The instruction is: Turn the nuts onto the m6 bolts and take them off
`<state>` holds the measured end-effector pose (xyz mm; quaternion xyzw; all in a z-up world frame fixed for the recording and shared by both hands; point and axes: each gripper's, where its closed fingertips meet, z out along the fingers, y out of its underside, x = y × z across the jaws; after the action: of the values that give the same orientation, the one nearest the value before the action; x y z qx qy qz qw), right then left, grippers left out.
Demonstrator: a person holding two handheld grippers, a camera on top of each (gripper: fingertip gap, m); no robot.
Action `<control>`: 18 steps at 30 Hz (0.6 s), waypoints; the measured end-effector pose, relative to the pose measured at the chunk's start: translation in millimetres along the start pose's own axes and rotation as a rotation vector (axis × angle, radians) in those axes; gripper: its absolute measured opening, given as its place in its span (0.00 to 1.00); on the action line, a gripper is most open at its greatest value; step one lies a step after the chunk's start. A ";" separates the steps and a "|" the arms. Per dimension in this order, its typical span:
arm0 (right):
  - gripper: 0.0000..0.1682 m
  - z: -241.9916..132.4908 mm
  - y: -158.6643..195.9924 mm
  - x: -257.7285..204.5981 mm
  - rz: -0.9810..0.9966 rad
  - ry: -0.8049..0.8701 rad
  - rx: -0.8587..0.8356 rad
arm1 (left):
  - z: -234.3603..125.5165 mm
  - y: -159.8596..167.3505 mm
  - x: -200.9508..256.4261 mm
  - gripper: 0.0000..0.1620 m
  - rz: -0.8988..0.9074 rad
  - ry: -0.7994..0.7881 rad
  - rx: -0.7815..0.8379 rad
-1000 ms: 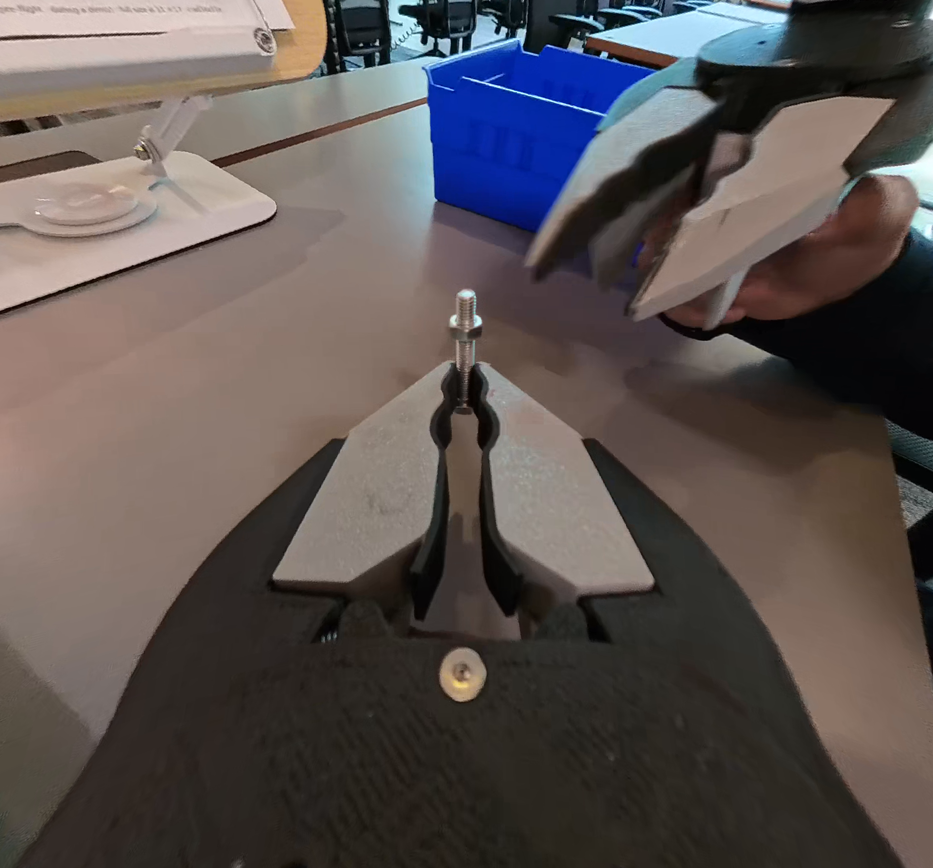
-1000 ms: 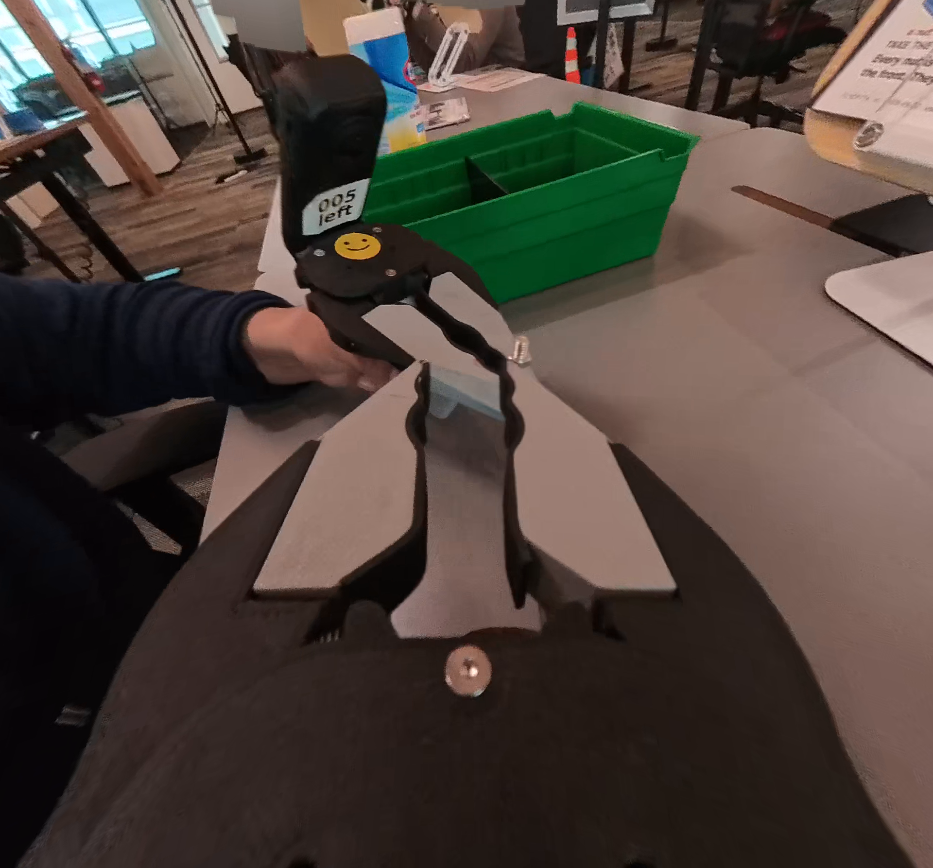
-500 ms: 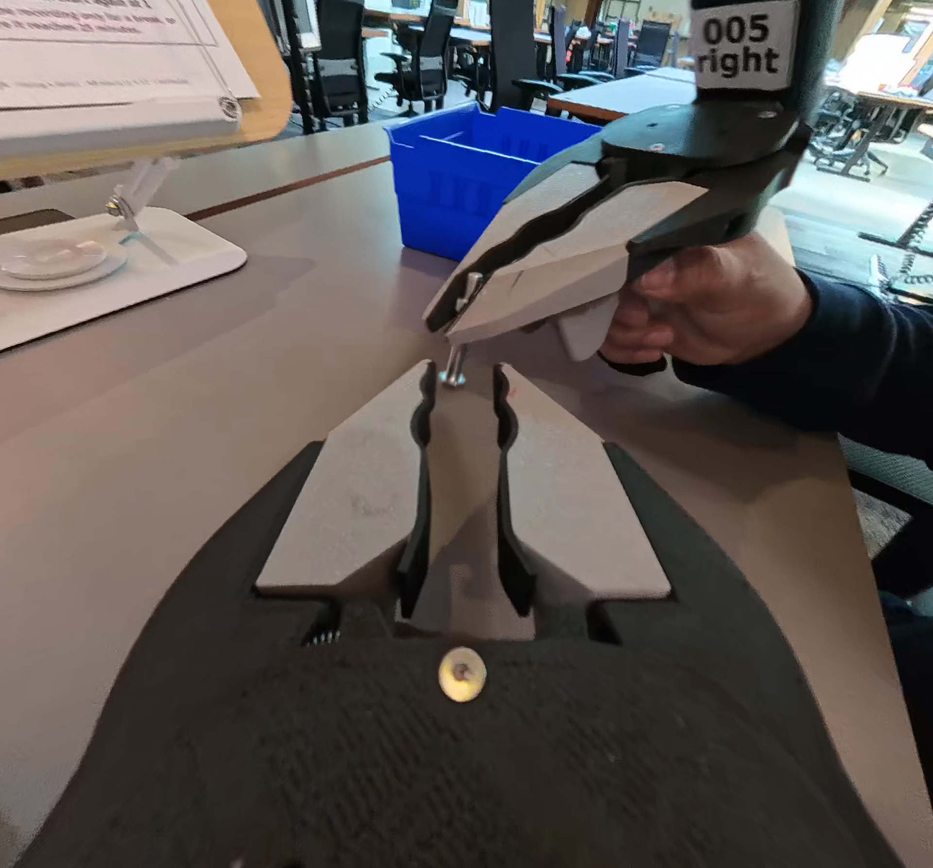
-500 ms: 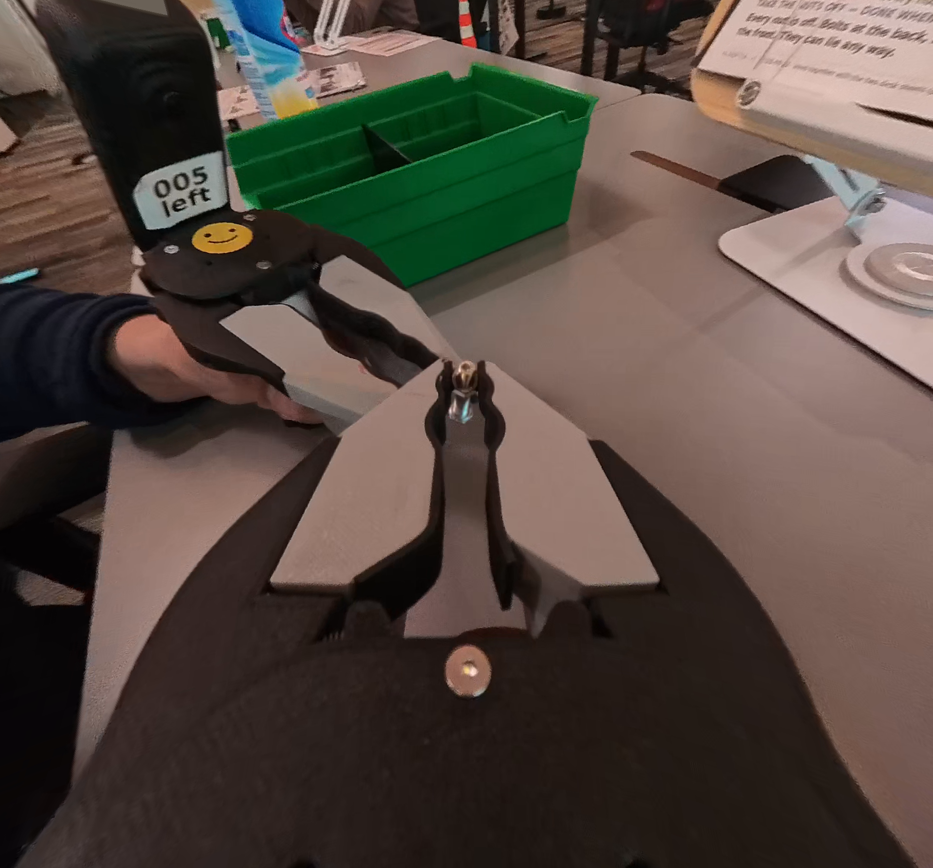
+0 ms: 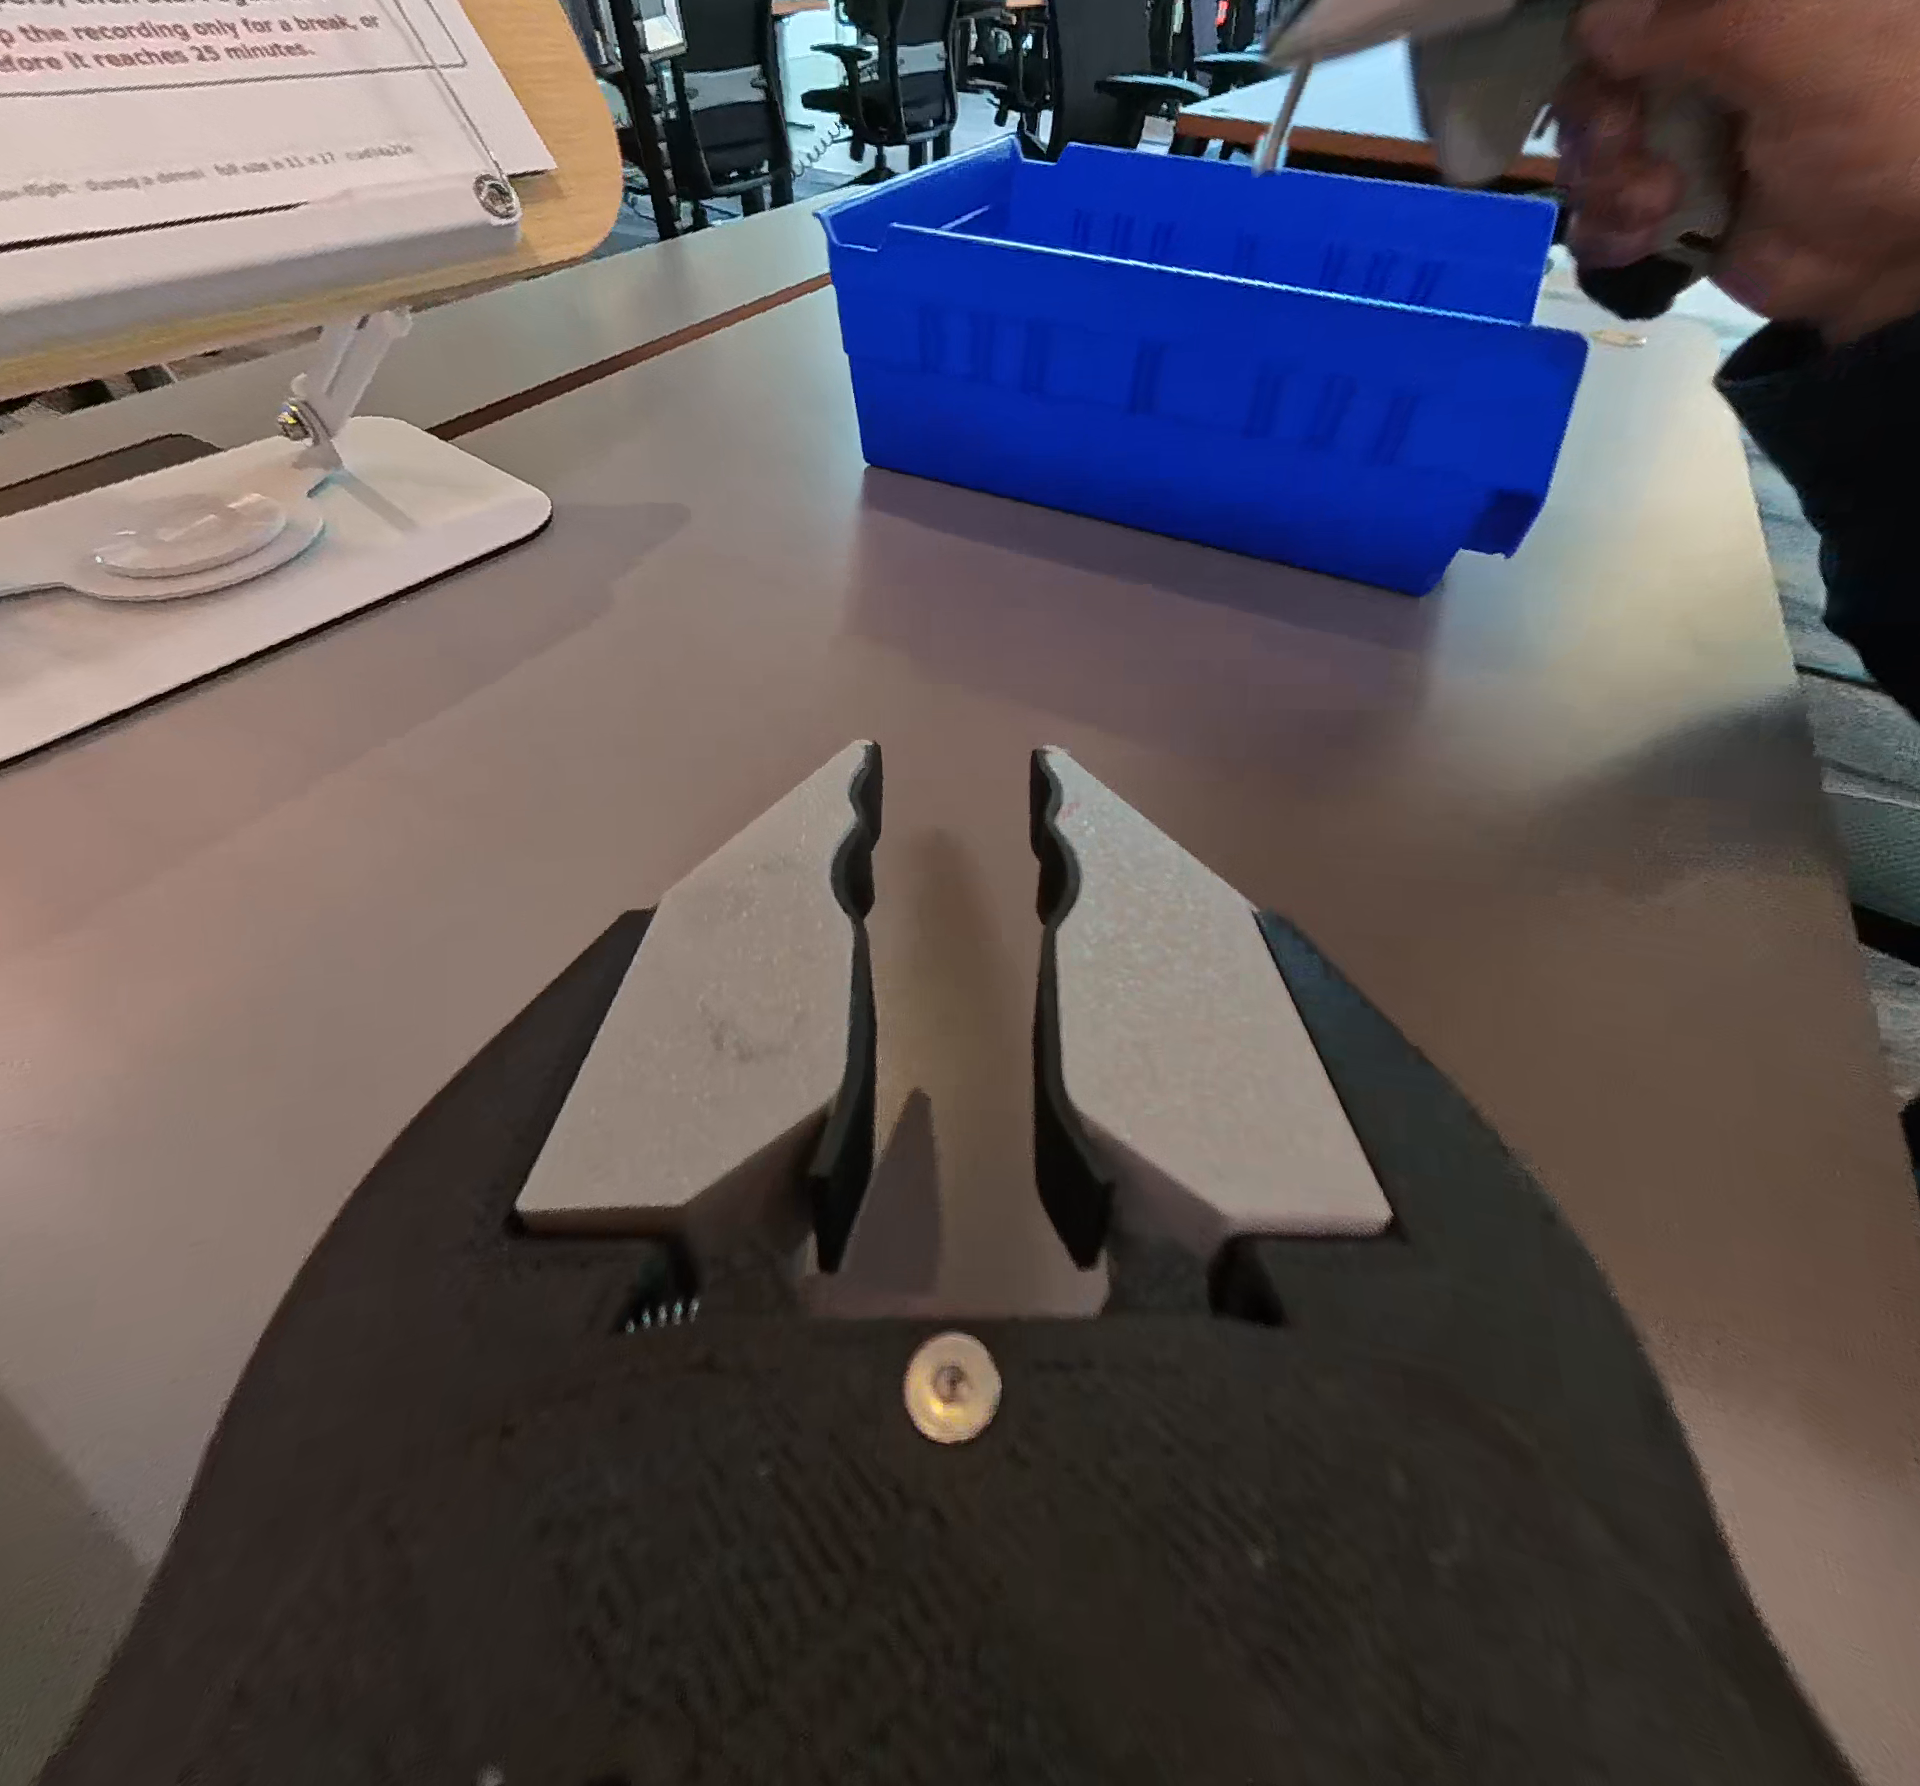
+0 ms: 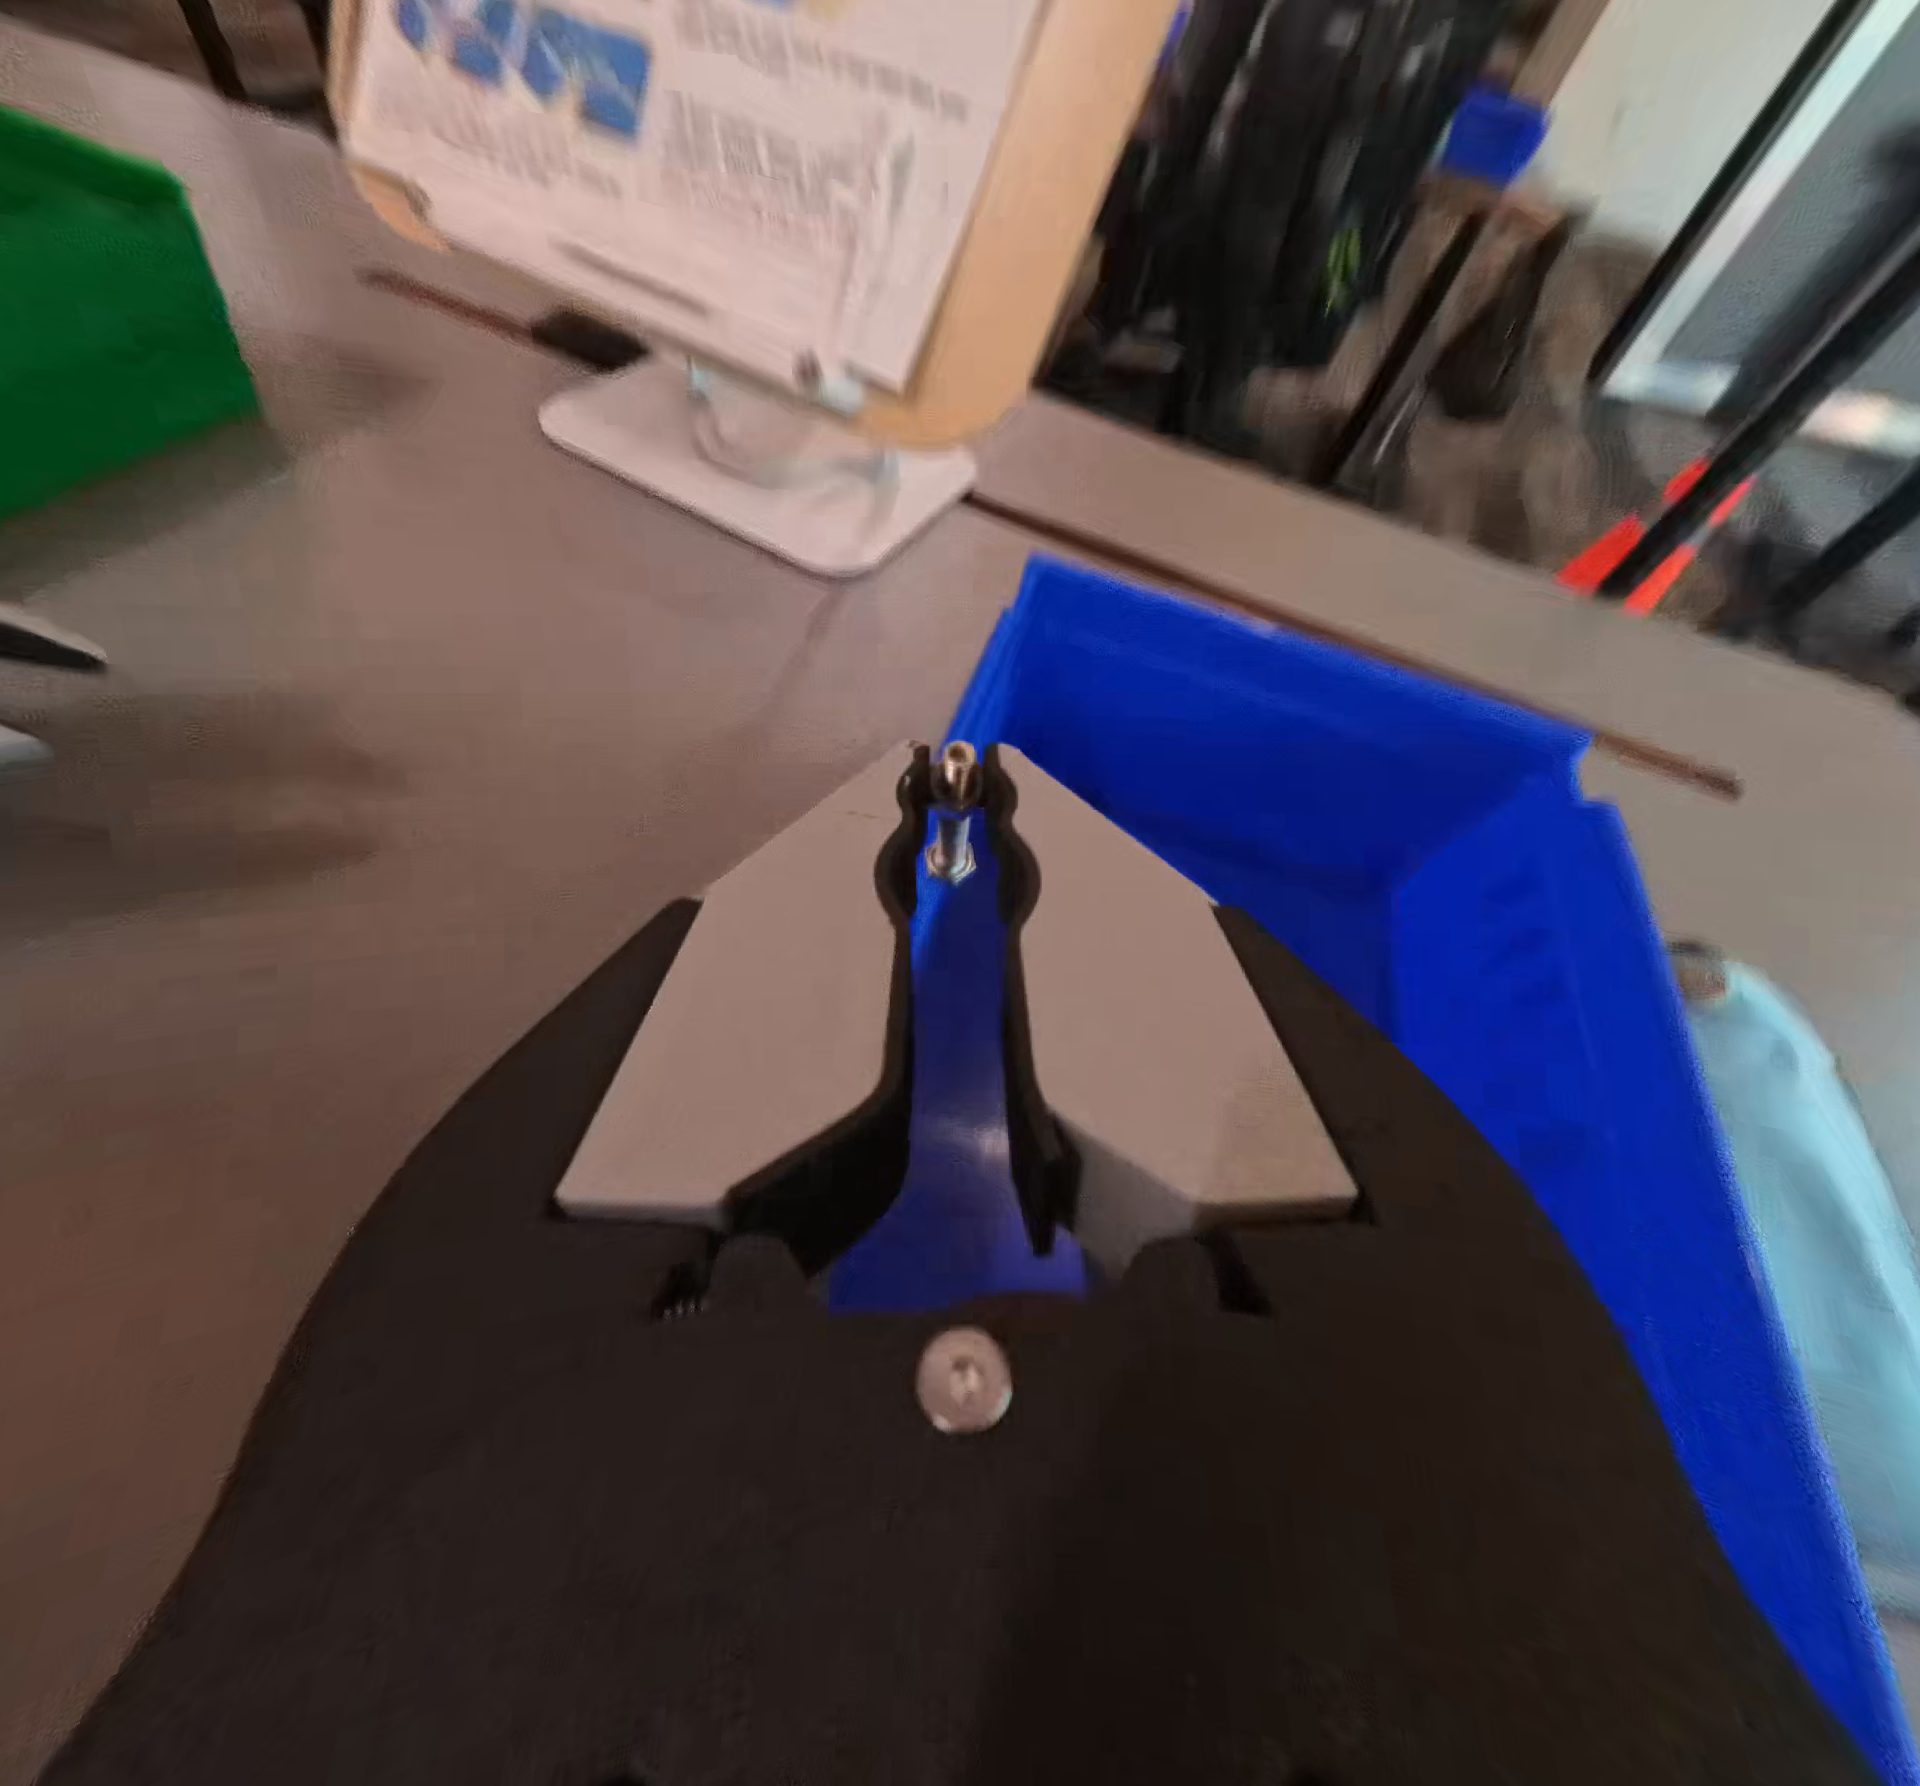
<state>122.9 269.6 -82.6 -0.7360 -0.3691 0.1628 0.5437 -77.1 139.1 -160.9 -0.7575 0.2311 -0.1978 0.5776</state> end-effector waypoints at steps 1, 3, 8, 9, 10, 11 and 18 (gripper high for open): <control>0.05 10.4 24.9 13.1 0.036 0.001 -0.102 | -0.1 -0.1 0.2 0.16 0.012 -0.004 -0.001; 0.08 29.3 60.1 45.8 0.086 0.077 -0.227 | -0.6 -1.0 -0.3 0.16 0.026 -0.012 0.002; 0.26 24.7 -5.6 74.6 0.118 0.231 -0.044 | -0.4 2.7 -5.2 0.16 0.022 -0.024 -0.012; 0.25 18.4 -35.3 61.0 0.074 0.204 0.054 | -0.3 3.1 -6.1 0.16 0.016 -0.024 -0.014; 0.24 13.1 -59.9 43.3 0.031 0.167 0.122 | -0.1 3.4 -6.3 0.16 0.008 -0.020 -0.015; 0.26 11.3 -78.4 23.5 -0.005 0.123 0.156 | 0.3 3.8 -6.4 0.16 0.003 -0.018 -0.018; 0.38 70.7 -60.3 -144.1 -0.166 -0.296 0.002 | 1.3 5.4 -4.5 0.16 0.006 -0.004 -0.029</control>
<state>-41.7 222.2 -75.5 -0.6703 -0.5046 0.2244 0.4957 -80.6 141.5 -166.6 -0.7656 0.2350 -0.1910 0.5675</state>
